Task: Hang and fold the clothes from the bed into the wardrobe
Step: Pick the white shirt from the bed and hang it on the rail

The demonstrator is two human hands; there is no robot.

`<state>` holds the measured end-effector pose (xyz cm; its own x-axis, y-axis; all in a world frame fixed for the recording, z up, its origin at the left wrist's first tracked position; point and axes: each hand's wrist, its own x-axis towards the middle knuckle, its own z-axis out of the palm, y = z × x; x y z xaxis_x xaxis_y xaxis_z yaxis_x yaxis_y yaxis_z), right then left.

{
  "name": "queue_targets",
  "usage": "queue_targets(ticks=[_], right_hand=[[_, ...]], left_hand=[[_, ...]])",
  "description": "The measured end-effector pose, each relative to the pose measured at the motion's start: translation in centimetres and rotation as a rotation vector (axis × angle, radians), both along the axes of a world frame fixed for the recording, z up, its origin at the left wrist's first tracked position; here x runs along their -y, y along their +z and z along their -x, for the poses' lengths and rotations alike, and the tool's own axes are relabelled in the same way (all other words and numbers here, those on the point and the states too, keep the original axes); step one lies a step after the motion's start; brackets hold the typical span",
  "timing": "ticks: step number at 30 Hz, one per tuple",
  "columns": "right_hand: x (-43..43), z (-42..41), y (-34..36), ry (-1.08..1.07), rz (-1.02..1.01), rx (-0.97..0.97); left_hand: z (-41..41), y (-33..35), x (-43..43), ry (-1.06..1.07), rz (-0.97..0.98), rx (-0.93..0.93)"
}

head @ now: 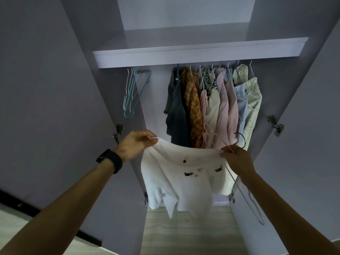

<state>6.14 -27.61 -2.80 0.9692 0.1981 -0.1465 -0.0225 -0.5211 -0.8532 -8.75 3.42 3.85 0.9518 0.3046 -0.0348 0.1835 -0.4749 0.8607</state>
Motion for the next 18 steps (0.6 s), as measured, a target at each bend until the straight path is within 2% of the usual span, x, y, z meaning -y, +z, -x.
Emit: queue_targets(ticks=[3,6,9,11,14,18], right_hand=[[-0.5,0.9,0.9,-0.140,-0.122,0.031],[-1.2,1.7,3.8,-0.342,-0.517,-0.008],[-2.0,2.2,7.9,-0.322,-0.941,-0.090],[-2.6,2.4,10.2,-0.271,-1.127,-0.133],[-4.3,2.8,12.5,-0.215,-1.272,-0.178],[-7.0,2.7,13.2,-0.166,-1.314,-0.186]], left_hand=[[-1.4,1.1,2.0,-0.005,-0.054,0.076],[-2.6,2.5,3.7,-0.048,-0.208,0.064],[-3.4,3.6,4.7,-0.093,-0.251,0.044],[-3.8,4.5,5.0,-0.111,-0.239,0.041],[-3.9,5.7,4.9,-0.122,-0.209,0.058],[-3.6,8.0,4.2,-0.113,-0.204,0.086]])
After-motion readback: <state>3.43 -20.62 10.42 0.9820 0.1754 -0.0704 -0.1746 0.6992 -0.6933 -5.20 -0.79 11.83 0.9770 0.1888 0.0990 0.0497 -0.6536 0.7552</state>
